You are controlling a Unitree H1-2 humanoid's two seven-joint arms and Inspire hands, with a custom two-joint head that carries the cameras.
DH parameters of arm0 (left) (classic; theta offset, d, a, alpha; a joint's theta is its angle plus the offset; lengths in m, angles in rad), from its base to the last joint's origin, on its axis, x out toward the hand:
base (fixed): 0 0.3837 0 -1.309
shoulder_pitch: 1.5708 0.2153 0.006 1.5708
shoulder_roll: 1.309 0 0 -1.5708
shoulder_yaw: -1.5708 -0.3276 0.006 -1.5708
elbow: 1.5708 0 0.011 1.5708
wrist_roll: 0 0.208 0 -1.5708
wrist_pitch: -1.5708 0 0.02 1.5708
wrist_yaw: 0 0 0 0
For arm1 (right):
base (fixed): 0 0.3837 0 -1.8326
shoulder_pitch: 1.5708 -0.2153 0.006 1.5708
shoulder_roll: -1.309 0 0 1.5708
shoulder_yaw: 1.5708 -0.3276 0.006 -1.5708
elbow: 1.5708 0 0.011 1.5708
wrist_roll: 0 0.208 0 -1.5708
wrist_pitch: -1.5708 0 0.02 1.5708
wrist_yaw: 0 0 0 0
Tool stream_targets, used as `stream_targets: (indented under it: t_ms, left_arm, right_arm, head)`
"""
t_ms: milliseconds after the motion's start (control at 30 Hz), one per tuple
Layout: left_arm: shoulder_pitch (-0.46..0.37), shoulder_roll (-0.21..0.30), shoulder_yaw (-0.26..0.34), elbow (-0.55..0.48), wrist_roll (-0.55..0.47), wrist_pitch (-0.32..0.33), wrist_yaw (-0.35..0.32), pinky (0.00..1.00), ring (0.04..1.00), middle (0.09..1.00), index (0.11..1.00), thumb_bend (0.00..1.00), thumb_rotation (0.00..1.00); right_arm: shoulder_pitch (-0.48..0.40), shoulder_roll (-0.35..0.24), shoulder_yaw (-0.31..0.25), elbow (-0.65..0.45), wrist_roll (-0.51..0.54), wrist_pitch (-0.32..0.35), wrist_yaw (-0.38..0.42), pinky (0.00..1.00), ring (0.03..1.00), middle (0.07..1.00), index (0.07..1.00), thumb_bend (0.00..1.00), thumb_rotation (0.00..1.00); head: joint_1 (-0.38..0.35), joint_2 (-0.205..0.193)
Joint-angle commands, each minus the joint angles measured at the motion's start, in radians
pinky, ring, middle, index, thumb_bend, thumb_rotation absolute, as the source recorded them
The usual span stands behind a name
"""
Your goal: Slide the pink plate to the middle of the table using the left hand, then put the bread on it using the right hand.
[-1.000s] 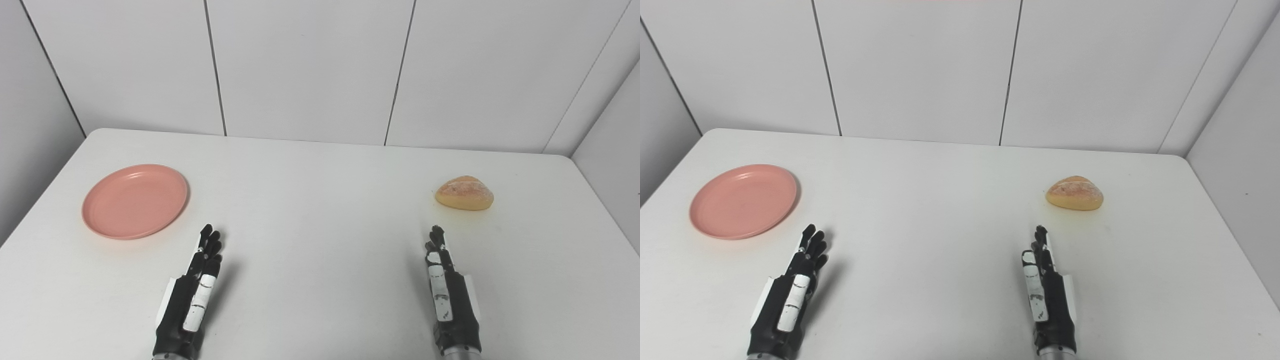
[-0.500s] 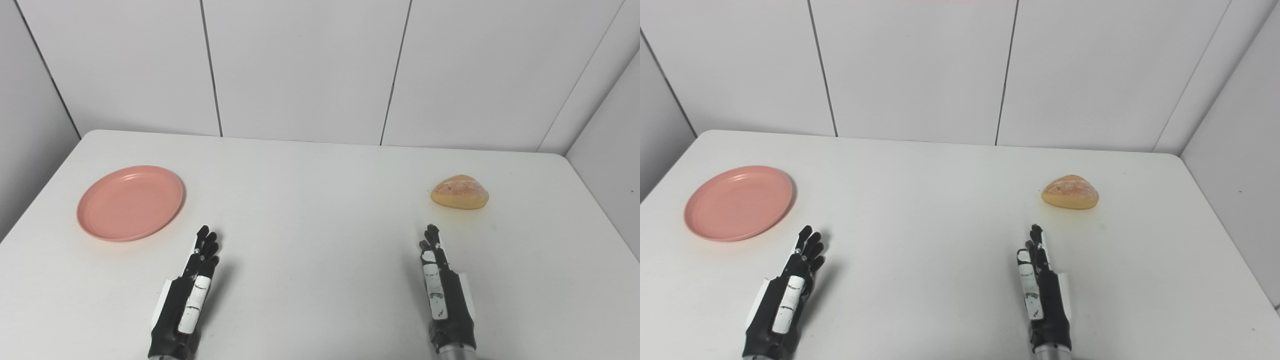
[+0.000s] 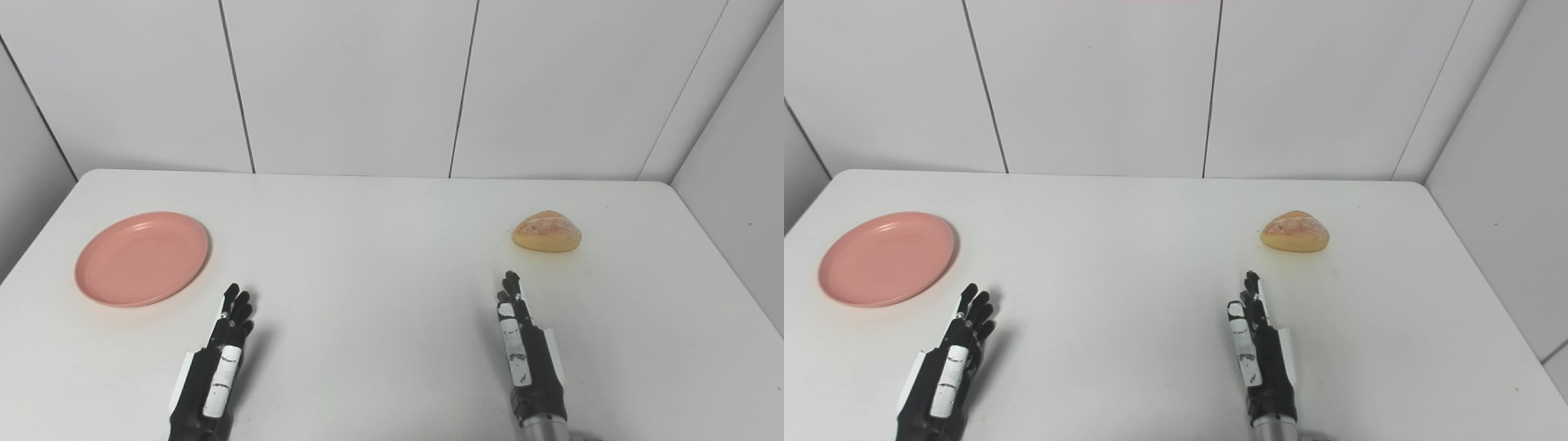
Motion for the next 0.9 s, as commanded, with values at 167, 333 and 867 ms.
stream_targets:
  t_ms: [167, 333, 867]
  left_arm:
    - [-0.009, -0.036, -0.014, 0.019, 0.054, -0.042, 0.032, 1.0, 1.0, 1.0, 1.0, 0.72, 0.89]
    - [-0.006, -0.08, -0.041, 0.039, 0.11, -0.07, 0.063, 1.0, 1.0, 1.0, 1.0, 0.74, 0.91]
    - [-0.014, -0.133, -0.098, 0.132, 0.224, -0.156, 0.138, 1.0, 1.0, 1.0, 1.0, 0.68, 0.95]
  right_arm:
    - [0.006, -0.027, -0.009, 0.001, 0.04, -0.008, 0.035, 1.0, 0.983, 1.0, 0.994, 0.83, 1.0]
    - [0.02, -0.069, -0.035, 0.007, 0.098, -0.018, 0.07, 1.0, 0.99, 1.0, 0.998, 0.86, 1.0]
    - [0.009, -0.127, -0.088, 0.142, 0.191, -0.123, 0.131, 1.0, 0.993, 1.0, 0.999, 0.84, 1.0]
  head:
    - [0.112, -0.041]
    - [0.226, -0.088]
    - [0.353, -0.215]
